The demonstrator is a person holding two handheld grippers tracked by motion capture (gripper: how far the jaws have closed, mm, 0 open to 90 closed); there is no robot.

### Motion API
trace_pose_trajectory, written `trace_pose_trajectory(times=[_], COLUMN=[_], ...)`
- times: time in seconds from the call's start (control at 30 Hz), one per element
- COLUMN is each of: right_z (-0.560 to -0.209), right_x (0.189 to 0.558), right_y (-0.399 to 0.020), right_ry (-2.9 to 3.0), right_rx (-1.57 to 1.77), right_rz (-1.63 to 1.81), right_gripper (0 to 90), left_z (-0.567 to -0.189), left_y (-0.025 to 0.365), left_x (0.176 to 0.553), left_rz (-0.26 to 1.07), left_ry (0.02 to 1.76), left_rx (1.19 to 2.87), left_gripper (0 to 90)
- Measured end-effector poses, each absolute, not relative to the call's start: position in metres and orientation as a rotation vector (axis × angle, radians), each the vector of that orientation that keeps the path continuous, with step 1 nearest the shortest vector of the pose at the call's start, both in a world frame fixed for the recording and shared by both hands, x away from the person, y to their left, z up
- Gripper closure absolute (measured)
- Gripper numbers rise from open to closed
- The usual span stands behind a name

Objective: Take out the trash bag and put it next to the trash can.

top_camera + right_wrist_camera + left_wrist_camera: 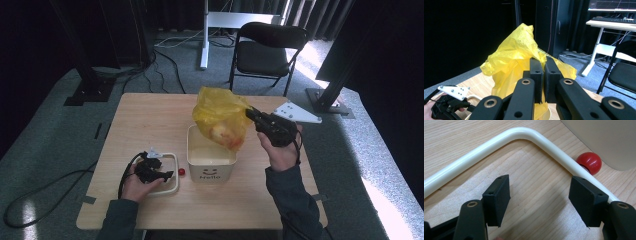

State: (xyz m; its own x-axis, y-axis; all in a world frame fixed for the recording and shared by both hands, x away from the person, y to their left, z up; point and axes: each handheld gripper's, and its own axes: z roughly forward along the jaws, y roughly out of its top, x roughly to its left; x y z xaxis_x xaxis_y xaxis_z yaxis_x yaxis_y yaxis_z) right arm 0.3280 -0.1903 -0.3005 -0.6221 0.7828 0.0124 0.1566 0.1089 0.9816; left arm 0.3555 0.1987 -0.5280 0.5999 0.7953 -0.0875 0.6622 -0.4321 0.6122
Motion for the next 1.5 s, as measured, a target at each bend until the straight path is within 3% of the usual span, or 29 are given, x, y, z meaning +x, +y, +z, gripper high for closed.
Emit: trace_pose_trajectory(times=[1.5], right_z=[-0.300], right_x=[0.325], right_y=[-0.221], right_ry=[1.808], right_rx=[0.971], right_rz=[1.523], right_gripper=[87.2], left_z=[-0.528], left_y=[0.198], left_x=[0.355], left_rz=[0.285], left_ry=[1.147], left_rx=[2.215], left_gripper=[34.2])
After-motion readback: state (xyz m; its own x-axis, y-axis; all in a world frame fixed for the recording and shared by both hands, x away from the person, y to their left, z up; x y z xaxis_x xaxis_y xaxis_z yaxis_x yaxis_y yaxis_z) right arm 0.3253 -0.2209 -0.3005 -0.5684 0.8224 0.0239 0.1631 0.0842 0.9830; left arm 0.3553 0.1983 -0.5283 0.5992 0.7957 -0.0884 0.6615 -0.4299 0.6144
